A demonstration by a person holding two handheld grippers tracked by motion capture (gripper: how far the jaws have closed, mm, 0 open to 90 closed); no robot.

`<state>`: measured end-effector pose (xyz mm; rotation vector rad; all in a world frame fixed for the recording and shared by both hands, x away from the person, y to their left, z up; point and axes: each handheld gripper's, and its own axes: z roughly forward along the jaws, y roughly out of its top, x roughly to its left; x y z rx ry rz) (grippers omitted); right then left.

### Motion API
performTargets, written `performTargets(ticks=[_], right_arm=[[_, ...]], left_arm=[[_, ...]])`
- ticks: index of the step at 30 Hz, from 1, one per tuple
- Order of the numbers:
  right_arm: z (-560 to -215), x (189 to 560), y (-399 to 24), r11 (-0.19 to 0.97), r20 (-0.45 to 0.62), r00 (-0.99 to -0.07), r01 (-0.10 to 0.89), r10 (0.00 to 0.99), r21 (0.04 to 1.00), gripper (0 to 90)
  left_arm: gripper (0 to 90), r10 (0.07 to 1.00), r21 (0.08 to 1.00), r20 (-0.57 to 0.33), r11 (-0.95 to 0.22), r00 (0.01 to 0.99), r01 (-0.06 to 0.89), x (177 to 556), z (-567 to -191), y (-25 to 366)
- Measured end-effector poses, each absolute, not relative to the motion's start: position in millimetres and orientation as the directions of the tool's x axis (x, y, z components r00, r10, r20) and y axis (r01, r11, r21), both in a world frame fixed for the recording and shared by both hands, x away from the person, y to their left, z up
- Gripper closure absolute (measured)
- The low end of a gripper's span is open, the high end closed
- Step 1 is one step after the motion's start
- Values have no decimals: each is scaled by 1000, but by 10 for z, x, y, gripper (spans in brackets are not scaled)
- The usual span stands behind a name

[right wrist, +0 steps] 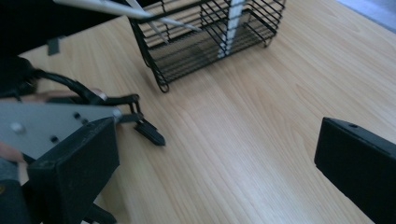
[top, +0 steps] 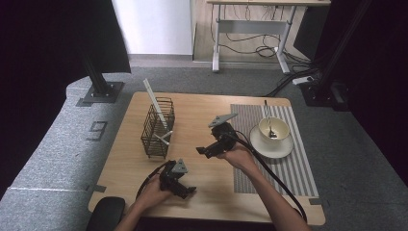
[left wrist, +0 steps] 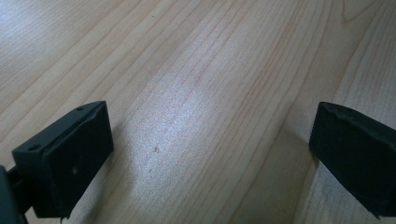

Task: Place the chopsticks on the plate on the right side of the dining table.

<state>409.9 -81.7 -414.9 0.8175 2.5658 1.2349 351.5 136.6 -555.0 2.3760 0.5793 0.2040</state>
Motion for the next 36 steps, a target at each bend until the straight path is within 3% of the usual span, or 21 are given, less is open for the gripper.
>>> performTargets(ticks=[12, 36], right_arm=[[-3968, 4181, -481, 508, 64, -858, 361, 510, 782, 0], [-3768, 4261, 37, 504, 55, -891, 305, 451, 808, 135]], left_arm=[[0, 458, 649, -6, -674, 889, 352, 3515, -5551, 1366], [0, 465, 657, -17, -662, 885, 360, 3508, -5559, 1357]])
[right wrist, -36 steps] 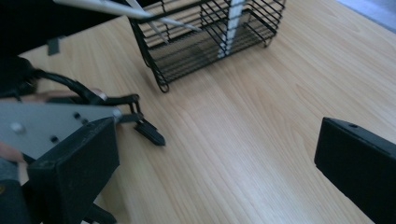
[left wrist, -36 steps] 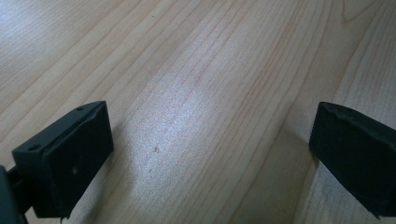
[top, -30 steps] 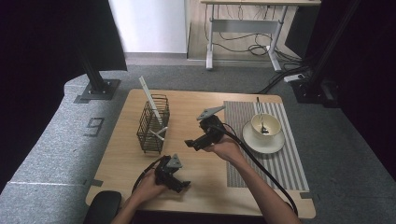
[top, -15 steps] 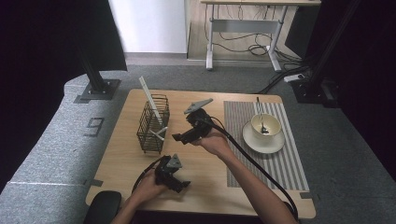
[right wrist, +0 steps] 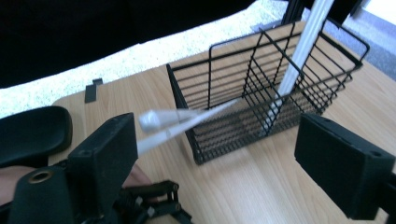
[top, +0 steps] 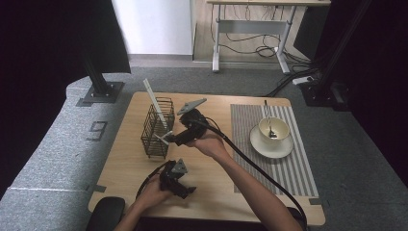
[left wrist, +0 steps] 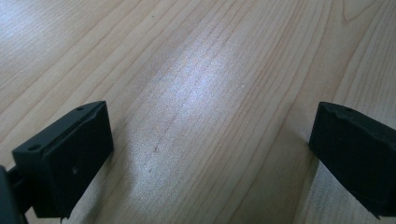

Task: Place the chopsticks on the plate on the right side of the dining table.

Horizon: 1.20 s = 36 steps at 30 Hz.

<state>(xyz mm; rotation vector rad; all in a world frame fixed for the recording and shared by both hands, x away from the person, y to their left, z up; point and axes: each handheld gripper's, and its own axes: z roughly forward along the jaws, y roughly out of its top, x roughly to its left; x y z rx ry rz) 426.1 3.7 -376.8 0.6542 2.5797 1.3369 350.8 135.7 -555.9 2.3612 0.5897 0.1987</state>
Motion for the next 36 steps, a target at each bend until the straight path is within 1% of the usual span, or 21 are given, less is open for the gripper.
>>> performTargets(ticks=[3, 4, 5, 6, 9, 11, 12, 13, 14, 16, 17, 18, 20, 24, 31, 36], right_arm=[[-3796, 4276, 83, 515, 52, -891, 308, 452, 800, 177], [-3812, 4275, 108, 522, 44, -891, 303, 451, 797, 206], [-3812, 4275, 108, 522, 44, -891, 303, 451, 797, 206], [-3837, 4275, 146, 528, 31, -897, 287, 441, 799, 288], [-3863, 4273, 180, 532, 26, -902, 277, 431, 800, 413], [-3875, 4270, 192, 530, 24, -901, 275, 432, 802, 478], [-3877, 4269, 194, 529, 28, -902, 277, 430, 802, 527], [-3877, 4269, 194, 529, 28, -902, 277, 430, 802, 527], [-3870, 4261, 194, 522, 32, -901, 279, 432, 806, 618], [-3861, 4252, 192, 520, 28, -902, 274, 432, 809, 675], [-3861, 4252, 192, 520, 28, -902, 274, 432, 809, 675], [-3848, 4246, 190, 519, 17, -902, 263, 431, 814, 740], [-3843, 4243, 189, 516, 15, -902, 261, 432, 816, 785], [-3836, 4237, 190, 514, 1, -897, 255, 443, 819, 816], [-3768, 4226, 151, 501, 18, -898, 262, 439, 825, 820], [-3679, 4198, 96, 505, 11, -903, 250, 431, 826, 821]], left_arm=[[0, 464, 658, -16, -662, 886, 359, 3508, -5559, 1357], [0, 465, 658, -16, -662, 885, 359, 3508, -5560, 1357], [0, 465, 658, -16, -662, 885, 359, 3508, -5560, 1357], [0, 465, 658, -16, -662, 885, 360, 3507, -5559, 1357], [0, 465, 658, -16, -662, 885, 359, 3507, -5559, 1357], [0, 464, 657, -16, -662, 886, 359, 3508, -5558, 1357], [0, 464, 657, -16, -662, 886, 359, 3508, -5558, 1357], [0, 467, 659, -12, -662, 884, 358, 3506, -5561, 1355], [0, 465, 657, -15, -663, 885, 359, 3508, -5558, 1357], [0, 459, 653, -9, -670, 888, 353, 3513, -5555, 1361], [0, 459, 653, -9, -670, 888, 353, 3513, -5555, 1361], [0, 458, 651, -7, -673, 889, 352, 3514, -5553, 1363], [0, 459, 653, -9, -670, 888, 353, 3513, -5555, 1362], [0, 459, 653, -9, -670, 888, 353, 3513, -5555, 1361], [0, 460, 654, -9, -669, 888, 354, 3512, -5556, 1361], [0, 460, 653, -10, -669, 888, 354, 3512, -5555, 1361]])
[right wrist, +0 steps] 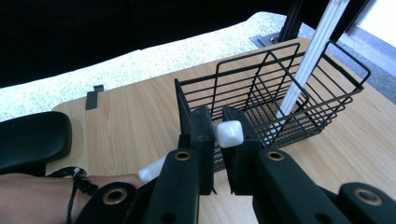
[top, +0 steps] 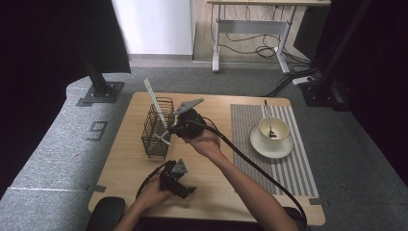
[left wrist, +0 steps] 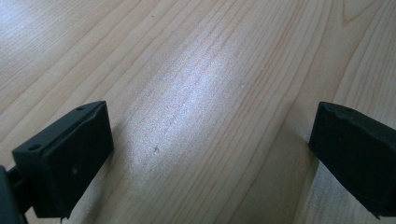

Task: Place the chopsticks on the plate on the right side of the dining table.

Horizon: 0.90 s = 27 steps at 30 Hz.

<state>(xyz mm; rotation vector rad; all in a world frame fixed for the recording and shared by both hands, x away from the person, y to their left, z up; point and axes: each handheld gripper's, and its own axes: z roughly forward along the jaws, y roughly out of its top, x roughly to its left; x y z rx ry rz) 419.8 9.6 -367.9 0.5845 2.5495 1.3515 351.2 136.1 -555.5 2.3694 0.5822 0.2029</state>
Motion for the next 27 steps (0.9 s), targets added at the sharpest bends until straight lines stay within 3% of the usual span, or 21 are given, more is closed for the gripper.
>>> performTargets(ticks=[27], right_arm=[[-3160, 4054, -354, 471, 3, -895, 238, 446, 850, 821]], left_arm=[[0, 462, 653, -6, -670, 887, 353, 3512, -5556, 1362]])
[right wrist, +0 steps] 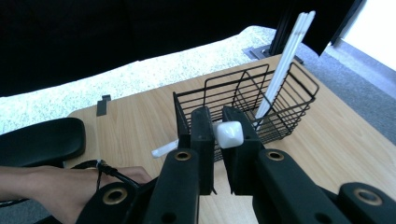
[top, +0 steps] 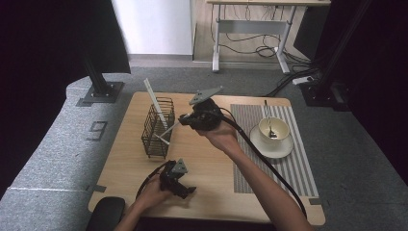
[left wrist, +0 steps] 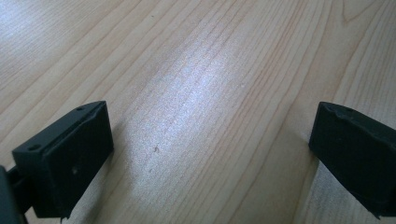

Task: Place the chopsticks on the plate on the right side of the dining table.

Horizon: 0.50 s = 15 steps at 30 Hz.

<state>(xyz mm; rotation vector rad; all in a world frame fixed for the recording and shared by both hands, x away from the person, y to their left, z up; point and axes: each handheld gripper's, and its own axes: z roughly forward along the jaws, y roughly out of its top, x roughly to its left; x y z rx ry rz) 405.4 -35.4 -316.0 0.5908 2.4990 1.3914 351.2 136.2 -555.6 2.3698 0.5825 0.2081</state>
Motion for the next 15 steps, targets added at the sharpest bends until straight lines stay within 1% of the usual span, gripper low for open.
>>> performTargets(ticks=[10, 15], right_arm=[[-2941, 3985, -573, 436, -10, -882, 223, 472, 872, 822], [-2816, 3920, -728, 435, -49, -864, 203, 501, 877, 823]], left_arm=[[0, 462, 653, -7, -670, 887, 354, 3511, -5556, 1362], [0, 461, 652, -7, -671, 887, 354, 3513, -5554, 1362]])
